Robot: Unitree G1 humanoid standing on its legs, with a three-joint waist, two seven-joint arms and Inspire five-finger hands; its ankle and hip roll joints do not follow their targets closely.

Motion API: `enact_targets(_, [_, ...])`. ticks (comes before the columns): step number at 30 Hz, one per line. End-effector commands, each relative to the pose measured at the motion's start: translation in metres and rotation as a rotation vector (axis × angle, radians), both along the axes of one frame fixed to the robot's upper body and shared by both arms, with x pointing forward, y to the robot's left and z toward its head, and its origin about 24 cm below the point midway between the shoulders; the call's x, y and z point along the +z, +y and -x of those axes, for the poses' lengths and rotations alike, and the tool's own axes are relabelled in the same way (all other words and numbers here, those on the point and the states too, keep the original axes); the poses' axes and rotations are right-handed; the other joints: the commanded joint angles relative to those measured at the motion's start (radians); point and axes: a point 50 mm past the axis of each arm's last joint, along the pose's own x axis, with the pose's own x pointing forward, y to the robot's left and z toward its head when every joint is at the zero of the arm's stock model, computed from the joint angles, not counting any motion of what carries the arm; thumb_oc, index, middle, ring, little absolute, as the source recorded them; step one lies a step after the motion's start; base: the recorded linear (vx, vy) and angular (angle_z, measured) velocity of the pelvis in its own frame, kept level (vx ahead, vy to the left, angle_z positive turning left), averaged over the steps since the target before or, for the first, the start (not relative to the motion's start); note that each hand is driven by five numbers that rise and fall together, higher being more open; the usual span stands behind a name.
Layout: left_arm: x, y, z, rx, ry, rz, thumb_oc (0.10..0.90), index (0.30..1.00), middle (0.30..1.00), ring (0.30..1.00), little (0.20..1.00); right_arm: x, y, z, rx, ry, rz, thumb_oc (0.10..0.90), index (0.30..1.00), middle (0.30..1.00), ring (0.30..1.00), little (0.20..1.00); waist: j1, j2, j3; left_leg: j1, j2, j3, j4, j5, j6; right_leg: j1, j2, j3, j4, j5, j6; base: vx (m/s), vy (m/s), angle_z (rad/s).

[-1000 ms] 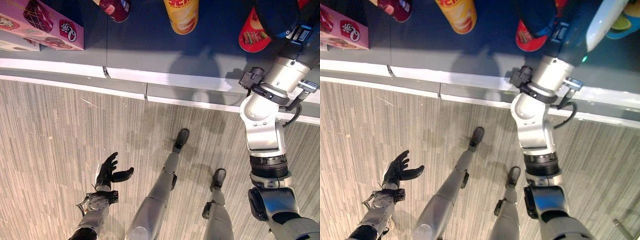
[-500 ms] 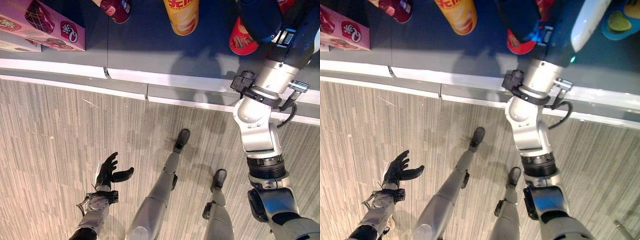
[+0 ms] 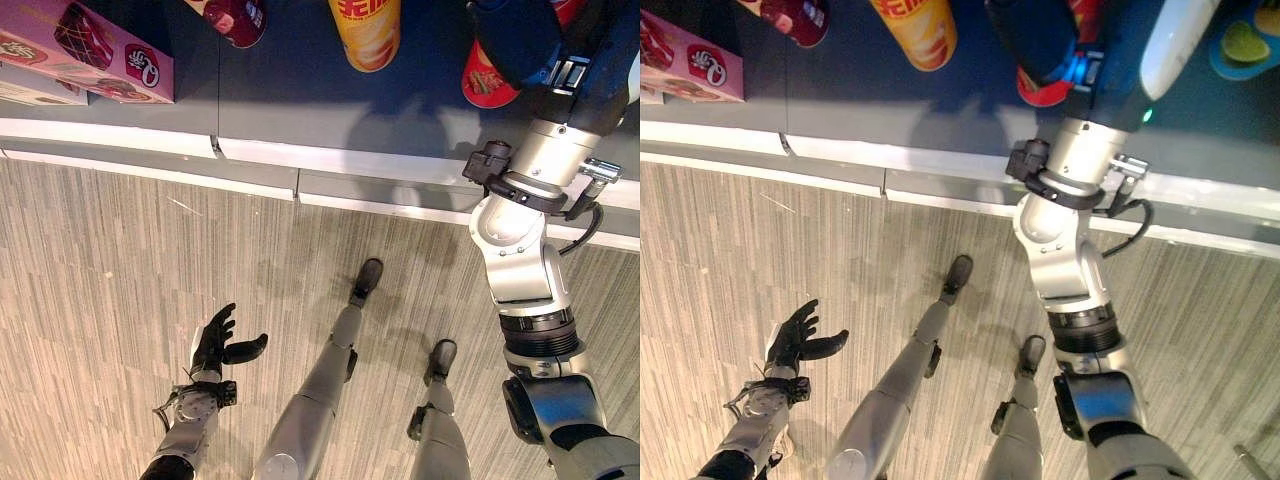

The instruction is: Put the goods on the table back onto the shelves and tidy them up.

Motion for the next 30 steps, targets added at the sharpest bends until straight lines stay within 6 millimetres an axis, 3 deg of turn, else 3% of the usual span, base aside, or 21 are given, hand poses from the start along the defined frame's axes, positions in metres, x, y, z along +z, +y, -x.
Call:
enact_targets(1, [-0.0030,0.0295,0.0175,0.111,0.019,-0.083,0.800,0.900,0.900,0.900,0.900,0.0245,0.0084,0.0273,-0.007,-0.222,0.082,0.800,0.900,0.900,0.900,0.900,-0.004,0.002,-0.050,-0.031,0.061,0.011,0.139,-0.162,-0.034,0.076,-0.006,-0.036,0.016,0.060,0.025,0.00,0.000,0.00])
enact_targets(30, [-0.0025,0.0305,0.0135,0.096,0.032,-0.101,0.800,0.900,0.900,0.900,0.900,0.0181,0.0079,0.0309,0.040,-0.210,0.066,0.800,0.900,0.900,0.900,0.900,-0.002,-0.006,-0.075,-0.008,0.074,0.018,0.155,-0.175,-0.037,0.120,-0.010,-0.033,0.007,0.049,0.027,0.00,0.000,0.00])
